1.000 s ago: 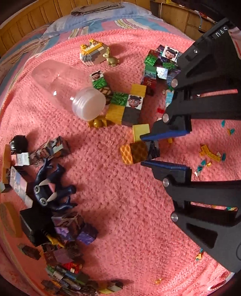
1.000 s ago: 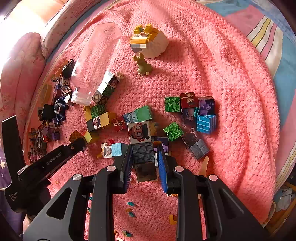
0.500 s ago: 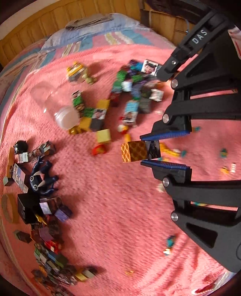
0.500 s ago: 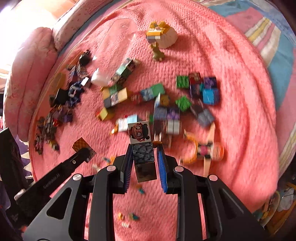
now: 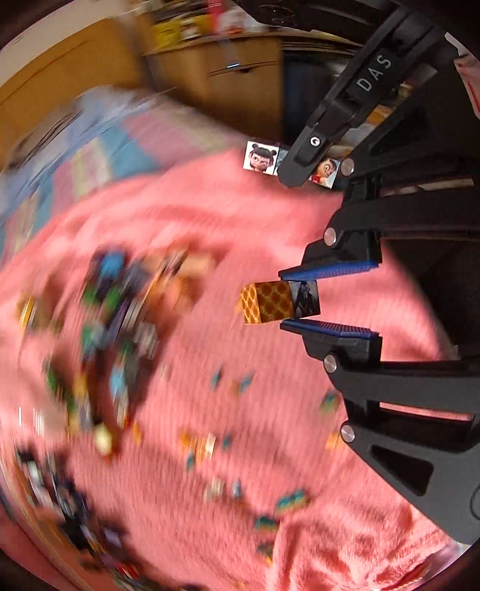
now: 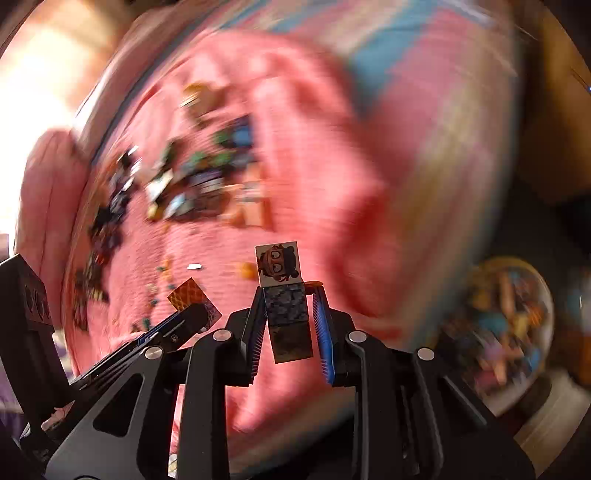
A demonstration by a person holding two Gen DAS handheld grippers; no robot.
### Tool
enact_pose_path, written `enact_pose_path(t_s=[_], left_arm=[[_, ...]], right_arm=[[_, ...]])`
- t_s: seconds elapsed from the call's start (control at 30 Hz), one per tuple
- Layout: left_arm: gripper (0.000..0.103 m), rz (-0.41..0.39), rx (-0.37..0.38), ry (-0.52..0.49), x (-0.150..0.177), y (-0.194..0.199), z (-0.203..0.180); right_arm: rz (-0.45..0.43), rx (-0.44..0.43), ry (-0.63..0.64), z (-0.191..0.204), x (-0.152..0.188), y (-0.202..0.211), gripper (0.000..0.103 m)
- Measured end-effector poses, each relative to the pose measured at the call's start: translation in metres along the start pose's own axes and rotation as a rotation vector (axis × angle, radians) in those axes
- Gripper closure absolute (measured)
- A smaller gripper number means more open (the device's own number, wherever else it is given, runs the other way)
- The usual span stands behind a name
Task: Collect trash
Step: 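Carry both held cubes over the yellow-rimmed bin and open both grippers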
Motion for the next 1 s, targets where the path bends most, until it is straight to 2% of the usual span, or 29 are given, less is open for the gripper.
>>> enact_pose_path(t_s=[0.2,0.4,0.57,0.77,0.83,0.9,0.97,1.0], left_arm=[[0.082,0.16,0.074,-0.217,0.053,-0.056,-0.097],[0.082,0.319,0.098,-0.365,0.108,-0.111,-0.158],[0.082,0.416,0.067,-0.398,0.135,-0.15,-0.162],[0.082,0.513,0.028,-0.371,0.162,-0.187,-0.146],[0.081,0.55,0.045,-0.336,0.17,-0.197,-0.144],[0.074,0.576,0.041,-0.32,0.176,-0.201,-0.143],[0.061,0.571,0.036,-0.32,0.178,-0.202,-0.142],[0.06,0.569,0.037,-0.317,0.177,-0.201,-0.143]], right_arm=[[-0.005,0.081,-0.197,-0.105,0.03,0.014,0.079],[0.048,0.154,-0.351,-0.193,0.06,0.003,0.079],[0.122,0.182,-0.398,-0.229,0.082,-0.019,0.079],[0.17,0.214,-0.403,-0.254,0.096,-0.04,0.079],[0.18,0.217,-0.402,-0.257,0.097,-0.043,0.079],[0.188,0.22,-0.389,-0.258,0.097,-0.046,0.079],[0.196,0.22,-0.386,-0.259,0.097,-0.049,0.079],[0.201,0.22,-0.387,-0.259,0.096,-0.052,0.079]])
Point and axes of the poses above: each gripper's, at about its wrist camera, not at the fingertips, and y roughly against the way its jaws point, z to its left, x to its underside, the point moved 10 cm from there along -y, roughly the way its jaws point, and after that the axes turned 13 degrees about x, right-handed, at the moved point
